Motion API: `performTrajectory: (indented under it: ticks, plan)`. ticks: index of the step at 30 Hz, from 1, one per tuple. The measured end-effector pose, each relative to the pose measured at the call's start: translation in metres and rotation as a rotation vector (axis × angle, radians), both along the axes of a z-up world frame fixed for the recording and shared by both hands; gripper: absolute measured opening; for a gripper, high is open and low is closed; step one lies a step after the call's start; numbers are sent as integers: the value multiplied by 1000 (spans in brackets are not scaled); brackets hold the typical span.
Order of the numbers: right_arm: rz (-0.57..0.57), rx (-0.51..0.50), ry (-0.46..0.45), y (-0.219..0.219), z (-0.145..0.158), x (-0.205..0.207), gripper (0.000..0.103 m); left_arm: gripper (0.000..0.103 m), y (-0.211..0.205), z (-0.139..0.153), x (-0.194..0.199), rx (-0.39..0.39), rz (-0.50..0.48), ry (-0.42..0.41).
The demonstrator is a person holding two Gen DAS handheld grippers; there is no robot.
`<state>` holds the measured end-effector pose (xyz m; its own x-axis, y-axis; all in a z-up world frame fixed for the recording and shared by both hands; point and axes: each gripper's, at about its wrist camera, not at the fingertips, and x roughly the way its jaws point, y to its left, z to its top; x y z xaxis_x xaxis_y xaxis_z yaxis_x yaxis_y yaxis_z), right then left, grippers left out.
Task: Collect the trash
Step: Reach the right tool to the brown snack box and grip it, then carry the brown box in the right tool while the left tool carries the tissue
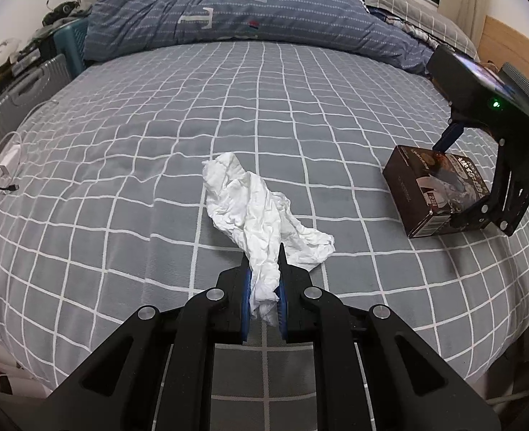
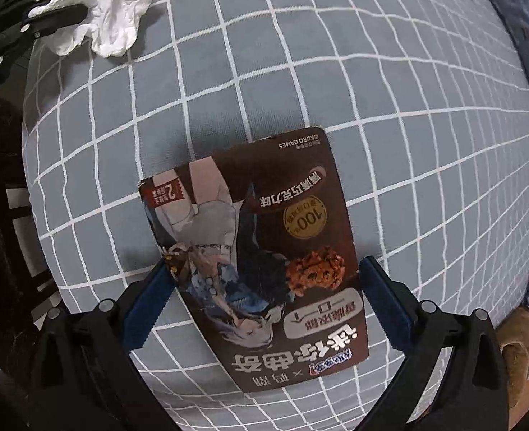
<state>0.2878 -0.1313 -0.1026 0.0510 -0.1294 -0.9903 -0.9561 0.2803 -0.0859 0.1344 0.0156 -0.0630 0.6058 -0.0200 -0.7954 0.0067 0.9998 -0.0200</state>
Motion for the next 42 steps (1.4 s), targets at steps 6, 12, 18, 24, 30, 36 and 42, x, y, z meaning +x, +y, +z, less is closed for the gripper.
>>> performTrajectory:
  ticks: [6, 12, 18, 24, 30, 36, 42]
  plan:
    - [-51, 13, -1, -10, -9, -5, 96, 11, 1, 1, 1, -6, -3, -5]
    - [-139, 18, -23, -14, -8, -3, 94, 11, 0, 3, 0, -18, -4, -9]
    - [-319, 82, -66, -23, 20, -5, 94, 11, -1, 5, -3, -9, 4, -18]
    - [-502, 151, -84, -40, 39, -19, 94, 11, -3, 15, -8, -11, 21, -44]
    - [-668, 218, -133, -54, 51, -45, 94, 11, -1, 19, -15, -26, 21, -47]
    - [-801, 263, -181, -70, 60, -81, 94, 11, -6, 24, -23, -36, 5, -51]
    - [-945, 302, -233, -88, 66, -111, 94, 11, -14, 31, -37, -46, -9, -65]
